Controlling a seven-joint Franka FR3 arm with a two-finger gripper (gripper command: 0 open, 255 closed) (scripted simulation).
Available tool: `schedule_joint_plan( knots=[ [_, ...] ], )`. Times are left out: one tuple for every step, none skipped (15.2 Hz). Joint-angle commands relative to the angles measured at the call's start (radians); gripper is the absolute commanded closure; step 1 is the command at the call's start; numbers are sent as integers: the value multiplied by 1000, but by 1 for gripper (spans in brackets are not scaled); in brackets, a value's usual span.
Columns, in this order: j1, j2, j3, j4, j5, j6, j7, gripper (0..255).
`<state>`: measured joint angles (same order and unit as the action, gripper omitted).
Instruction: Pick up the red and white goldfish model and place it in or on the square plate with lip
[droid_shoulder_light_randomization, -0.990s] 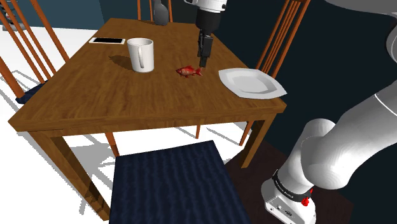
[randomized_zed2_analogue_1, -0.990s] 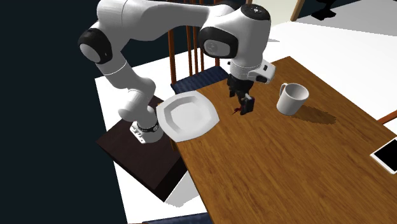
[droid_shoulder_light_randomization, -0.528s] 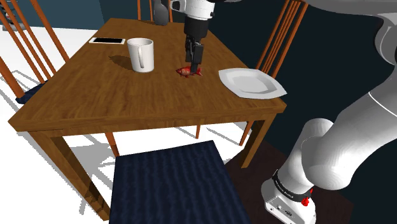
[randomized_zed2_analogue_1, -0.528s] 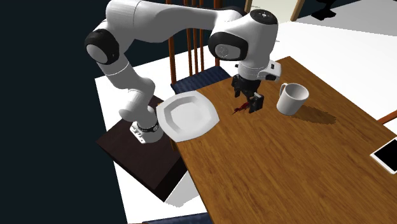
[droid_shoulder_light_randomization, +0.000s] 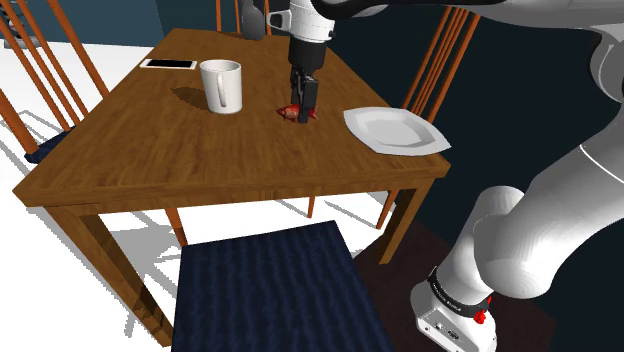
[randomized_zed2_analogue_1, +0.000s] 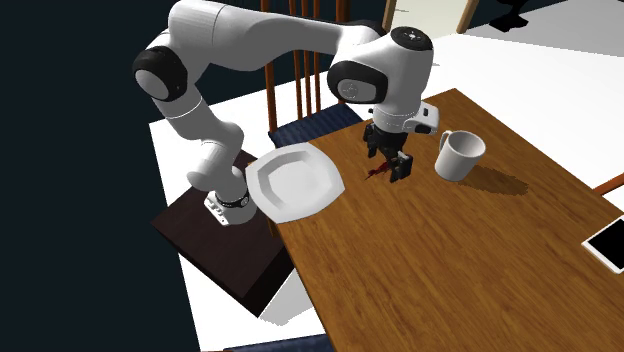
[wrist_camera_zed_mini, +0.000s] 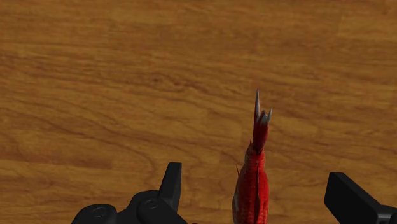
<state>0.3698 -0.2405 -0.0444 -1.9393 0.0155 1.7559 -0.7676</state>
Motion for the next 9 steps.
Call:
schedule_joint_plan(
  knots=[
    [0,0,0,0,0,0,0,0],
    [0,0,0,0,0,0,0,0],
    [0,0,0,0,0,0,0,255],
    [0,0,0,0,0,0,0,255],
    [0,0,0,0,0,0,0,255],
    [0,0,0,0,0,0,0,255],
    [0,0,0,0,0,0,0,255],
    [0,0,0,0,0,0,0,255],
    [0,0,0,0,0,0,0,255]
  ],
)
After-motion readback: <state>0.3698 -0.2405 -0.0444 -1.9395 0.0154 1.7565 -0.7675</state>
